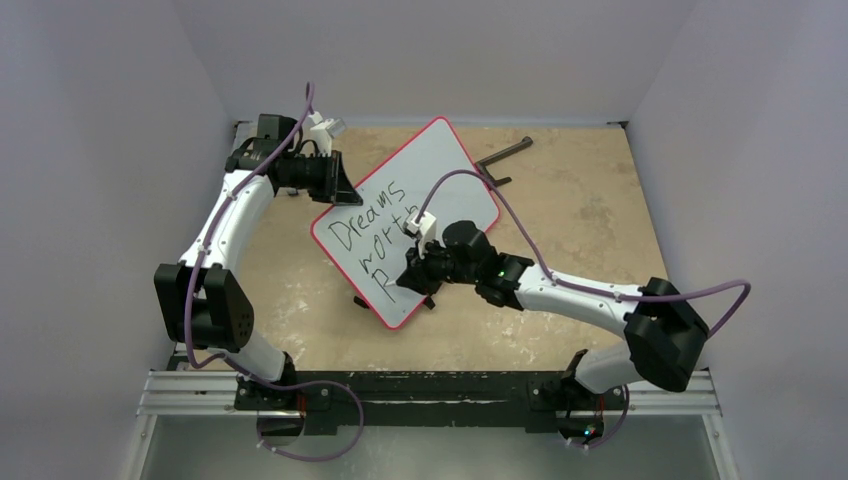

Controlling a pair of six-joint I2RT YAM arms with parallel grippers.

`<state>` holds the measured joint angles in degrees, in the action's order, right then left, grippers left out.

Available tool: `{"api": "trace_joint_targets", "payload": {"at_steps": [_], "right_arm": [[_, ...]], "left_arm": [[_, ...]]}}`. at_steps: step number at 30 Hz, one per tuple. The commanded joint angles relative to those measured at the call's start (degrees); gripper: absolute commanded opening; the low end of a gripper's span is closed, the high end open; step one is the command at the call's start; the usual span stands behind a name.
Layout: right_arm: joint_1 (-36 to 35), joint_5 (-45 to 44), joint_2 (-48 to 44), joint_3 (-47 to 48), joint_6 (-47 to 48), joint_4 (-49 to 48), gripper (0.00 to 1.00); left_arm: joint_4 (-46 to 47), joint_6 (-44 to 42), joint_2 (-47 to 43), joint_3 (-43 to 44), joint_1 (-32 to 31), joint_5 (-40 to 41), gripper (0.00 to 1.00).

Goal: Write a sentence on the whiteboard

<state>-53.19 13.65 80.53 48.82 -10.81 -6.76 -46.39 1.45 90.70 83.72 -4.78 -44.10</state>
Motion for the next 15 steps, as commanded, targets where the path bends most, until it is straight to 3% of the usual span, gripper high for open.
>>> {"api": "trace_joint_targets", "payload": {"at_steps": [1,15], "right_arm": [[0.0,3.3,0.9,2.5,1.5,-1.1,0.00],[0.1,7.5,-3.5,1.5,1.5,-4.9,0.00]], "left_arm": [[3.2,-2.0,-2.3,0.7,1.2,6.0,0.00],[3.3,-2.0,-2.7,0.7,1.2,5.1,0.00]]}}
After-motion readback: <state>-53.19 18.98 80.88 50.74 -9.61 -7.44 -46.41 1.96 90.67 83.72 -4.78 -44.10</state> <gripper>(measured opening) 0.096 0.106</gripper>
